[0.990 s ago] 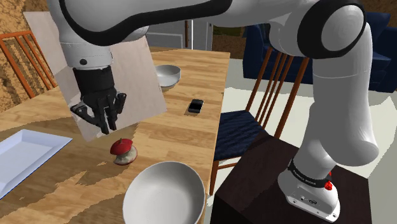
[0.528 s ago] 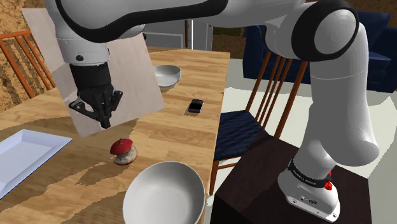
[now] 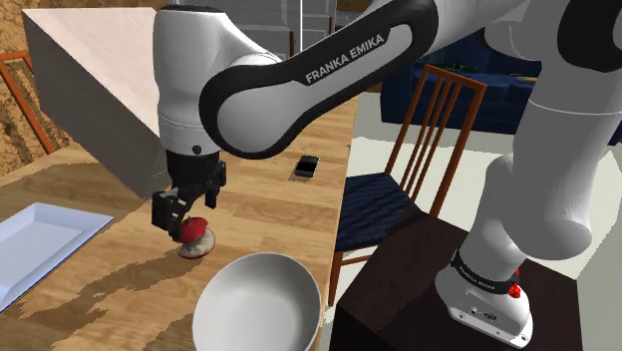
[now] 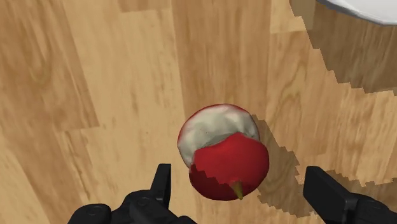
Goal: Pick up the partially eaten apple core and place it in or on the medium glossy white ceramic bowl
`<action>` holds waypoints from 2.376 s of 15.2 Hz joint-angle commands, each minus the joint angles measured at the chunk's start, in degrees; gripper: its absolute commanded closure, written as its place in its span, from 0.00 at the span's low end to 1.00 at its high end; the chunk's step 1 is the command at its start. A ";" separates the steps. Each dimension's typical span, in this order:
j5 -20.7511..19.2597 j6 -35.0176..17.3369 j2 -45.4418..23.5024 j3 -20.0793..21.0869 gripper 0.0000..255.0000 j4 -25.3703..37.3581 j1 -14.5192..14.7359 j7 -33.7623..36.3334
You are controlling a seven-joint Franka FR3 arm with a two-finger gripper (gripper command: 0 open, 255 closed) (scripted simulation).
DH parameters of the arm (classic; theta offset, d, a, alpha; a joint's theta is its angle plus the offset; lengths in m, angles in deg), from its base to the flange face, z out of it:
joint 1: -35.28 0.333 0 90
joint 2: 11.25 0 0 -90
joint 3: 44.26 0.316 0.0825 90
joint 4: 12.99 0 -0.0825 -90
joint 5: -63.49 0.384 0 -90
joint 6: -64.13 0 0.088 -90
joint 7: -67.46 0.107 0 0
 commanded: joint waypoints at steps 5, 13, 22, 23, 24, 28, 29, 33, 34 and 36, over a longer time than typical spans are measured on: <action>-1.81 -6.14 -1.87 -0.13 0.00 -3.12 0.39 0.41; -2.29 -7.08 -2.74 -0.22 0.00 -3.26 0.54 0.72; -2.29 -7.12 -2.74 -0.22 1.00 -3.29 0.54 0.73; -2.29 -7.10 -2.74 -0.22 1.00 -3.27 0.54 0.73; -2.29 -7.08 -2.74 -0.22 1.00 -3.26 0.54 0.72; -1.55 -4.27 -1.47 -0.05 1.00 -1.63 0.38 0.26; -1.38 -3.57 -1.17 -0.02 1.00 -1.20 0.34 0.16; -0.80 -0.71 -0.12 0.09 1.00 0.69 0.23 -0.19; -0.68 0.01 0.11 0.11 1.00 1.19 0.21 -0.26; -0.45 1.46 0.54 0.14 1.00 2.24 0.17 -0.39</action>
